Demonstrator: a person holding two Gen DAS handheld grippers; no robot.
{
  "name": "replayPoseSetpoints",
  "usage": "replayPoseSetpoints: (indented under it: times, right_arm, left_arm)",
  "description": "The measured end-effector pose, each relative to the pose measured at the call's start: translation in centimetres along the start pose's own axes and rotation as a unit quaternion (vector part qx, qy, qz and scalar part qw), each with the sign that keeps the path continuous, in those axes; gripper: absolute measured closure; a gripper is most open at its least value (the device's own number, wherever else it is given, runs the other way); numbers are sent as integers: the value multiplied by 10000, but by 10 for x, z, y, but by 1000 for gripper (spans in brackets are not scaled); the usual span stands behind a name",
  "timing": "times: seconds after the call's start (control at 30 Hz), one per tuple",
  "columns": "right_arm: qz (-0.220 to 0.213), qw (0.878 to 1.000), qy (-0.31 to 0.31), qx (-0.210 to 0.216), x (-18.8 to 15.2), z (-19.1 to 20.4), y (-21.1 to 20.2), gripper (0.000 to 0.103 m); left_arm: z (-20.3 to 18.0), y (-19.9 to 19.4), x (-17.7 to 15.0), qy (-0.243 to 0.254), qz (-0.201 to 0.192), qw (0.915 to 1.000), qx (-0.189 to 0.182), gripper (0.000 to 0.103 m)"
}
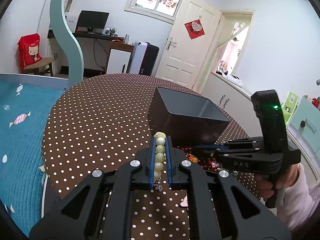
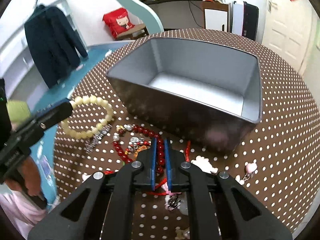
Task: Organize jewelry
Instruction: 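Lift the jade bracelet with the left gripper while the right gripper grasps the dark red bead strand, then carry both held strands over the grey metal box and open both grippers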
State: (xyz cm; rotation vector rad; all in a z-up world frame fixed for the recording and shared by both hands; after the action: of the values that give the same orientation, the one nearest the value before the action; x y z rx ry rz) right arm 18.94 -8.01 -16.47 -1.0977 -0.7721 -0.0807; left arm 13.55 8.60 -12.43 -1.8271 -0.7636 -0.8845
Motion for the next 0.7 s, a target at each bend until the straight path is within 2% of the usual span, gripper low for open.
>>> replayPoseSetpoints:
  times: [0.2, 0.4, 0.7]
  right_arm:
    - [-375, 9986, 257, 269, 6, 5, -19, 96]
    - [-713, 9961, 244, 456, 13, 18, -42, 96]
    - [-1039, 9929, 282, 508, 21, 22, -58, 96]
  left_arm:
    - [-2, -2, 1, 1, -11, 10000, 4, 94]
    - [-5, -6, 2, -15, -54, 10000, 0, 94]
    - [-20, -15, 15, 134, -210, 9996, -128, 94]
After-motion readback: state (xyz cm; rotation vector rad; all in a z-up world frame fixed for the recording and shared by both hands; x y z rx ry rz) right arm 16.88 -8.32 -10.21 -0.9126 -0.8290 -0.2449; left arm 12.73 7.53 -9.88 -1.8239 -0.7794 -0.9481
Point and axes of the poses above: each gripper's, at about its wrist camera, not at the fingertips, and y roughly the way its jaws point, z to its left, x to its top, the point moved 5 cm from there along y, roughly the way its jaws point, and after that the axes turned 1 degree about -z, right-handed, at the moved point
